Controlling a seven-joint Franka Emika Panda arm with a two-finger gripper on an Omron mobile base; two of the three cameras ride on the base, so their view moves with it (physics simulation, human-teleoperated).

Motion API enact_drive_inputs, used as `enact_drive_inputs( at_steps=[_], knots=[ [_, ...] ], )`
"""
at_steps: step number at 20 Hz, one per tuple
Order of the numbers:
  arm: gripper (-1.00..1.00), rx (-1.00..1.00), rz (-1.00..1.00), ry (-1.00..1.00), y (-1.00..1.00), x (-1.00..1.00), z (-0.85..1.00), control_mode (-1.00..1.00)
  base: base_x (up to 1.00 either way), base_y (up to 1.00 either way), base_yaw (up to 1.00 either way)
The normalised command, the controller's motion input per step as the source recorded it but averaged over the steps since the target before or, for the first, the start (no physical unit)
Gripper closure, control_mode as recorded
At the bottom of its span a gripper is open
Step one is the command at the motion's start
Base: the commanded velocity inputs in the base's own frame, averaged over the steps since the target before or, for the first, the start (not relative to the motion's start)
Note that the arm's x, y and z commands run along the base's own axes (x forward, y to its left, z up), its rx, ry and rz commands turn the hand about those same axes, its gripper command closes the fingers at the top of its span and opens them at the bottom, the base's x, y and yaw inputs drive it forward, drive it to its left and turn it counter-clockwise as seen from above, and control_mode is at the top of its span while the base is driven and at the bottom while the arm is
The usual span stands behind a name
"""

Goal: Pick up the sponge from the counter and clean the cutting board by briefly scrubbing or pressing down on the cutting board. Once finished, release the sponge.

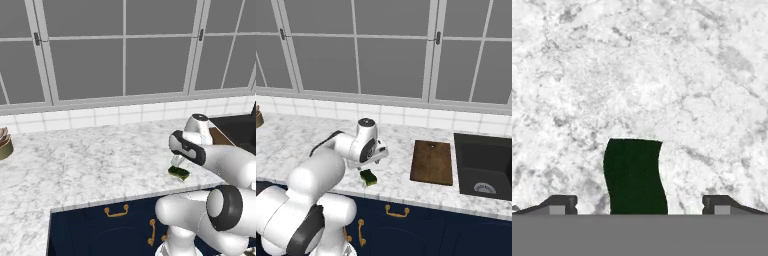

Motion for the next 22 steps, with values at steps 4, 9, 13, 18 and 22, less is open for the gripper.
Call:
enact_drive_inputs(
  at_steps=[4,9,13,18,22],
  knots=[
    [-1.00,0.00,0.03,0.02,0.00,0.00,-0.40,-1.00,0.00,0.00,0.00],
    [-1.00,0.00,0.00,0.01,0.00,-0.02,-0.35,-1.00,0.00,0.00,0.00],
    [-1.00,0.00,0.00,0.00,0.00,-0.05,-0.23,-1.00,0.00,0.00,0.00],
    [-1.00,0.00,0.00,0.00,0.00,0.00,-0.19,-1.00,0.00,0.00,0.00],
    [-1.00,0.00,0.00,0.00,0.00,0.00,-0.19,-1.00,0.00,0.00,0.00]
  ],
)
